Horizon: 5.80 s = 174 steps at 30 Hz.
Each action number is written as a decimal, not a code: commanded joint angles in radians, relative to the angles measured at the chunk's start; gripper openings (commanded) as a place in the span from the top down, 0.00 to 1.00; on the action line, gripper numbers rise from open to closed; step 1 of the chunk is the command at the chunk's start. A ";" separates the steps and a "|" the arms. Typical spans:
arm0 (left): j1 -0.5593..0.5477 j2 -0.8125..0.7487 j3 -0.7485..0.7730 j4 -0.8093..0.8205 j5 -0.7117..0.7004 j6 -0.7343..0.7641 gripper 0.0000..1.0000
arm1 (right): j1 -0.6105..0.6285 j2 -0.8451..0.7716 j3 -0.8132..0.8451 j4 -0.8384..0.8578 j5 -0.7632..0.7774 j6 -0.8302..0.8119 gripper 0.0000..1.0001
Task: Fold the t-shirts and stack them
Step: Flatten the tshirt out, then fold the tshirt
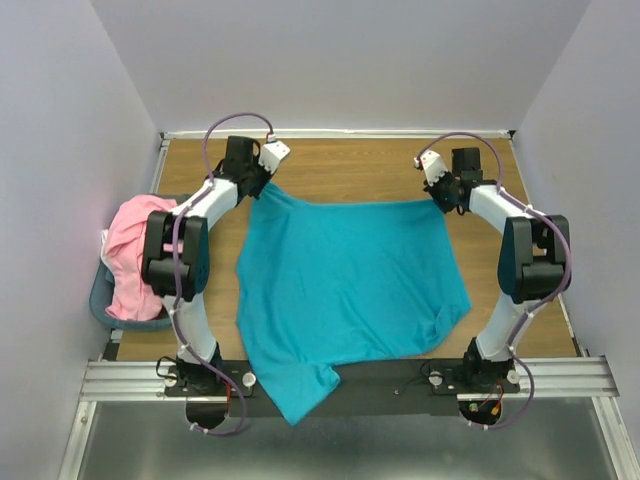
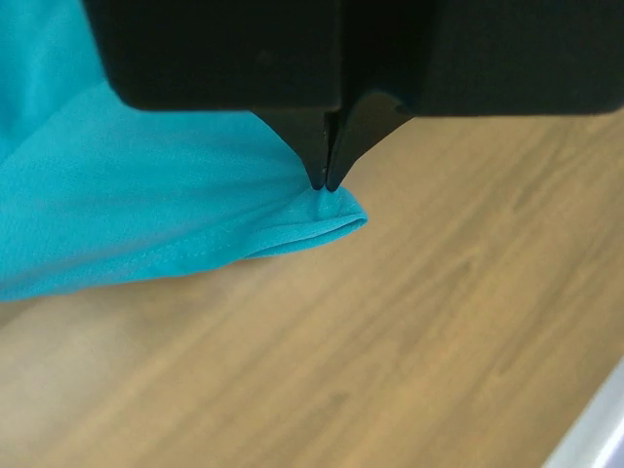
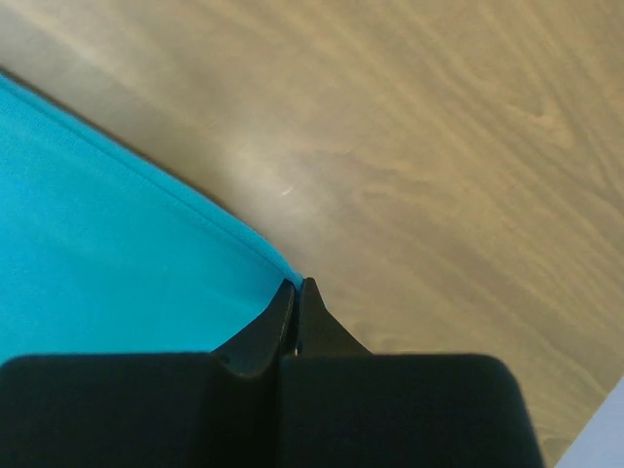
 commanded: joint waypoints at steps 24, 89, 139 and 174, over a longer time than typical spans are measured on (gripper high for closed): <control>0.109 -0.105 0.078 -0.384 0.206 0.091 0.50 | -0.004 0.016 0.349 -0.729 -0.196 0.195 0.29; 0.034 -0.168 -0.314 -0.240 0.094 0.088 0.51 | 0.226 -0.223 -0.173 -1.116 0.152 0.190 0.37; -0.097 -0.366 -0.214 -0.510 0.186 0.179 0.55 | 0.137 -0.001 0.159 -0.815 0.000 0.196 0.48; 0.117 0.566 0.810 -0.312 0.232 -0.286 0.39 | -0.096 0.707 1.071 -0.557 -0.087 0.327 0.49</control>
